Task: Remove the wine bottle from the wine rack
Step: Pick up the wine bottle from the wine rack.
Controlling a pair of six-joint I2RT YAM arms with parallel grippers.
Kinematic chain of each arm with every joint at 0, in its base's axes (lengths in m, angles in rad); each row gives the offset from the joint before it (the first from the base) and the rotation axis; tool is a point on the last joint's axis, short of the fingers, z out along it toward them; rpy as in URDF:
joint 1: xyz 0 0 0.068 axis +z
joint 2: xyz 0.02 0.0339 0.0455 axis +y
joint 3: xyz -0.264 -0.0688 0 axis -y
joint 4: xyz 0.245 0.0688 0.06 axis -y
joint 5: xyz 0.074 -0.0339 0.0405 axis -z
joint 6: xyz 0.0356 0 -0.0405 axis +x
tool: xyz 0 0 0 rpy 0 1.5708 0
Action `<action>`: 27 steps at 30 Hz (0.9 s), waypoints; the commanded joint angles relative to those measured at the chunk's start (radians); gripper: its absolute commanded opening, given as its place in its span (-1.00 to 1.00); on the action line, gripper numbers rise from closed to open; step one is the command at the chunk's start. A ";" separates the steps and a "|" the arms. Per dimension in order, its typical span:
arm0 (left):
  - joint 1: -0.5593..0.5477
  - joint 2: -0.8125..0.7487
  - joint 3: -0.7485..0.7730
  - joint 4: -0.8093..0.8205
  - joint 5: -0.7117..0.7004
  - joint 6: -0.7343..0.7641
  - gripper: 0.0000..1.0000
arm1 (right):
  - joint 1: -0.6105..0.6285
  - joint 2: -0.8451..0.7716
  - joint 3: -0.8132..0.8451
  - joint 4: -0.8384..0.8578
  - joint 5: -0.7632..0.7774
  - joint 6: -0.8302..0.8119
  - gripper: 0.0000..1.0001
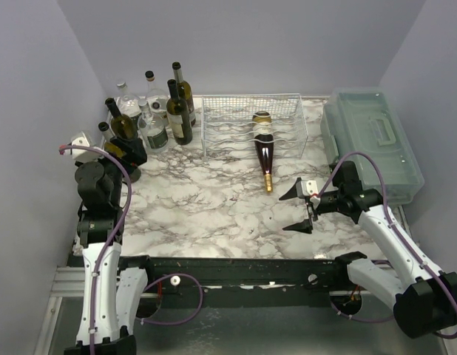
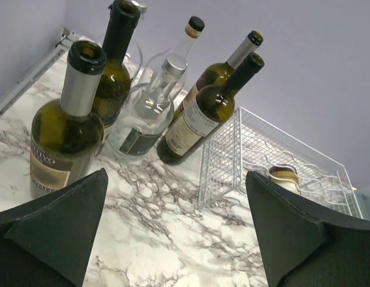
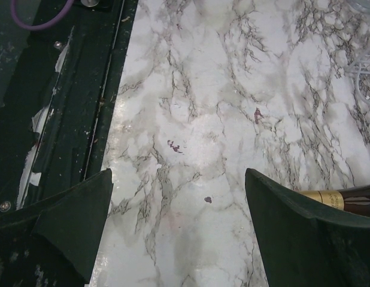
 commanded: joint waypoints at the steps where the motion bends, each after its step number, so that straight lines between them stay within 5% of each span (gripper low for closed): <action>1: -0.078 -0.015 0.065 -0.168 -0.150 -0.053 0.97 | -0.012 -0.004 0.028 -0.017 -0.016 -0.006 0.89; 12: -0.342 0.022 0.164 -0.387 -0.447 -0.193 0.97 | -0.019 -0.003 0.026 -0.012 -0.013 -0.002 0.89; 27: -0.688 0.173 0.195 -0.449 -0.545 -0.309 0.97 | -0.025 -0.001 0.025 -0.002 -0.011 0.011 0.89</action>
